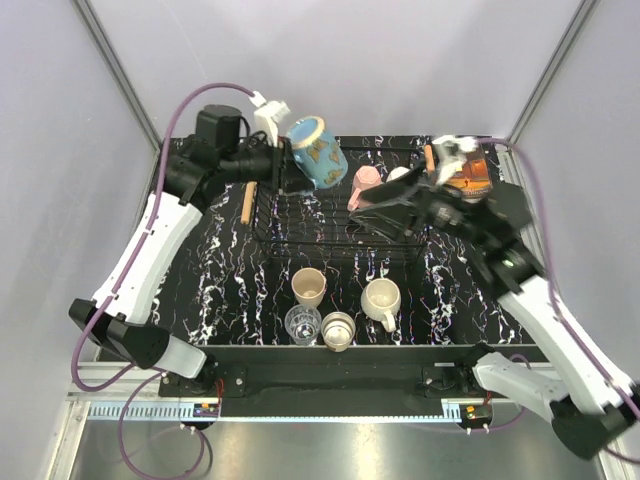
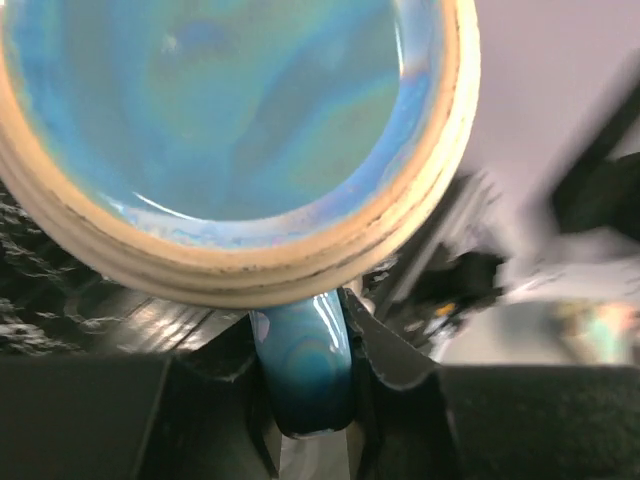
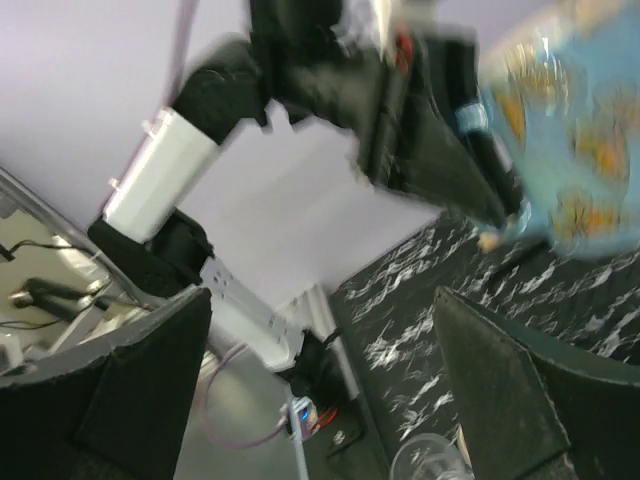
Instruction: Load the cups into the dish rack
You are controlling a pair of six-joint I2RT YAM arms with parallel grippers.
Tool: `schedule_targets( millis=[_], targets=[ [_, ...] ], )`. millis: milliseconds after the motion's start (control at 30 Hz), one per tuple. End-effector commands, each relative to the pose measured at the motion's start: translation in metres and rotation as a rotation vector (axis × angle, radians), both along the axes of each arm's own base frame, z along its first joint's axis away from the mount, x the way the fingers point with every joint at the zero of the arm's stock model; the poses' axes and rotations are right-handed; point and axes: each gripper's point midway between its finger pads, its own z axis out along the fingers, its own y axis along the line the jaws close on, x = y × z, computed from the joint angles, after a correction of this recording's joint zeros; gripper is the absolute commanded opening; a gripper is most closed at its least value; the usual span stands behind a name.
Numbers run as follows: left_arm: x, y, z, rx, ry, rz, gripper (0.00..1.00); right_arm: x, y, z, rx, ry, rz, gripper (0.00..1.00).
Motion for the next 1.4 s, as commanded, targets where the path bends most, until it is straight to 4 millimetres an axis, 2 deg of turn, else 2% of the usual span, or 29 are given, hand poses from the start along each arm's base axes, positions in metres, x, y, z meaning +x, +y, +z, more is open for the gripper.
schedule_targets(
  millis=[0, 100, 167, 200, 267, 300, 400, 567, 700, 733, 767, 1000, 1100, 1367],
  targets=[
    [0.008, 0.004, -0.016, 0.288, -0.333, -0.066, 0.0, -0.006, -0.055, 0.055, -0.007, -0.203, -0.322, 1.0],
    [0.015, -0.01, -0.035, 0.353, -0.383, -0.103, 0.0, 0.007, -0.086, 0.044, -0.022, -0.162, -0.525, 1.0],
    [0.022, -0.02, -0.044, 0.36, -0.381, -0.117, 0.0, 0.011, -0.097, 0.033, -0.039, -0.132, -0.592, 1.0],
    [0.03, -0.031, -0.054, 0.368, -0.371, -0.133, 0.0, 0.009, -0.101, 0.028, -0.041, -0.131, -0.605, 1.0],
    [0.039, -0.041, -0.061, 0.377, -0.371, -0.144, 0.0, 0.009, -0.102, 0.02, -0.06, -0.112, -0.61, 1.0],
    [0.046, -0.053, -0.069, 0.387, -0.37, -0.163, 0.0, 0.009, -0.104, 0.016, -0.071, -0.109, -0.616, 1.0],
    [0.059, -0.077, -0.076, 0.39, -0.376, -0.195, 0.0, 0.009, -0.11, 0.006, -0.101, -0.106, -0.643, 1.0],
    [0.068, -0.116, -0.091, 0.374, -0.364, -0.254, 0.0, 0.015, -0.118, -0.011, -0.153, -0.091, -0.696, 1.0],
    [0.079, -0.144, -0.103, 0.353, -0.353, -0.289, 0.0, 0.018, -0.124, -0.013, -0.171, -0.093, -0.731, 1.0],
    [0.082, -0.15, -0.098, 0.341, -0.37, -0.29, 0.0, 0.019, -0.124, -0.014, -0.177, -0.094, -0.731, 1.0],
    [0.085, -0.156, -0.112, 0.35, -0.35, -0.304, 0.0, 0.021, -0.128, -0.014, -0.179, -0.091, -0.758, 1.0],
    [0.094, -0.174, -0.142, 0.339, -0.327, -0.33, 0.0, 0.026, -0.13, -0.021, -0.203, -0.082, -0.78, 1.0],
    [0.096, -0.176, -0.158, 0.346, -0.318, -0.338, 0.0, 0.029, -0.132, -0.021, -0.212, -0.081, -0.794, 1.0],
    [0.102, -0.184, -0.185, 0.35, -0.298, -0.357, 0.0, 0.034, -0.132, -0.025, -0.232, -0.073, -0.806, 1.0]
  ],
)
